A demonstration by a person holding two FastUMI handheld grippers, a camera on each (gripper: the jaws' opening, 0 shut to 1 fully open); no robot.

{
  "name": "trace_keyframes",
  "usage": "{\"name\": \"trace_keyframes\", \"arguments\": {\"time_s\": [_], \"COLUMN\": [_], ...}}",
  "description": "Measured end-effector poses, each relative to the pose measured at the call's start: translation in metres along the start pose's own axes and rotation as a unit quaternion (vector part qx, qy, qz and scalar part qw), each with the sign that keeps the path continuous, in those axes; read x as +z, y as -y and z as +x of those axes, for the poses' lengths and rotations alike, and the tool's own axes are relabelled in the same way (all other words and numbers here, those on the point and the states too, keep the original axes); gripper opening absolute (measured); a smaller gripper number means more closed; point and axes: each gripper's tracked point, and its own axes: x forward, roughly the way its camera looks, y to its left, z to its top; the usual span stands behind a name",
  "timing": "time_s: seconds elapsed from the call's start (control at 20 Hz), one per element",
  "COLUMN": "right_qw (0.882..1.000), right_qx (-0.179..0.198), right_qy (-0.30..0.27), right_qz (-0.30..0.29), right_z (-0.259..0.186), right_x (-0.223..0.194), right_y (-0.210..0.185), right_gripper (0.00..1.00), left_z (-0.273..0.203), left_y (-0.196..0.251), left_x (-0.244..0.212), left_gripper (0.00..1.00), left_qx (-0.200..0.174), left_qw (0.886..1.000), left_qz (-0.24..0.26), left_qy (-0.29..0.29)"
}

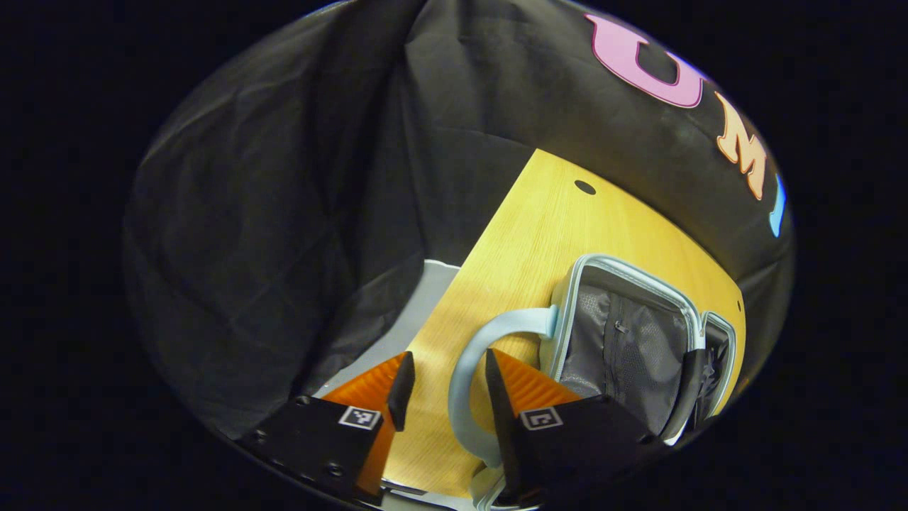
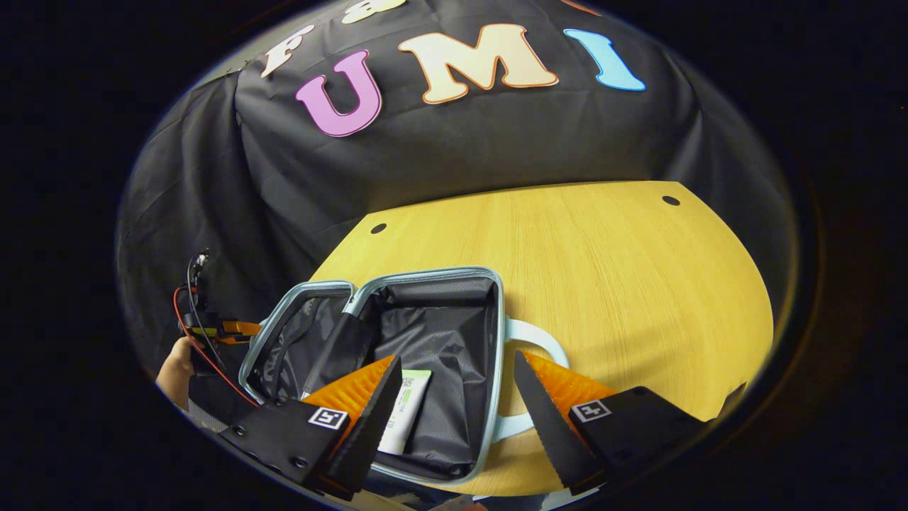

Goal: First open the suitcase, pack the skin care products into it, and then close the suitcase.

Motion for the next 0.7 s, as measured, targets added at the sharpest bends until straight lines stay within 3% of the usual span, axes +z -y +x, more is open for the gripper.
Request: {"name": "trace_keyframes", "arguments": {"time_s": [0.15,0.25,0.4,0.45,0.5,0.65,0.7], "right_qw": [1.0,1.0,1.0,1.0,1.0,1.0,0.999], "right_qx": [-0.003,-0.002,-0.004,-0.004,-0.004,-0.002,-0.001], "right_qy": [0.009,0.013,0.018,0.021,0.023,0.028,0.033], "right_qz": [-0.008,-0.008,-0.004,-0.001,0.001,0.004,0.004], "right_z": [-0.004,-0.009,-0.009,-0.01,-0.011,-0.013,-0.015], "right_x": [0.005,0.006,0.006,0.008,0.009,0.011,0.012], "right_y": [0.006,0.009,0.017,0.019,0.022,0.029,0.031], "right_gripper": [0.98,0.98,0.98,0.93,0.98,0.98,0.93], "left_z": [0.009,0.014,0.005,-0.001,-0.006,-0.03,-0.042], "left_y": [0.005,0.003,0.006,0.01,0.013,0.016,0.019], "left_x": [-0.008,-0.012,-0.005,-0.003,-0.003,0.016,0.023], "left_gripper": [0.29,0.15,0.06,0.01,0.0,0.0,0.0], "left_qx": [-0.009,-0.008,-0.001,0.001,0.005,0.019,0.02], "left_qw": [1.0,1.0,1.0,0.999,0.999,0.997,0.996], "left_qz": [-0.006,0.008,0.027,0.037,0.047,0.078,0.082], "left_qy": [-0.014,-0.025,-0.016,-0.013,-0.011,0.023,0.031]}}
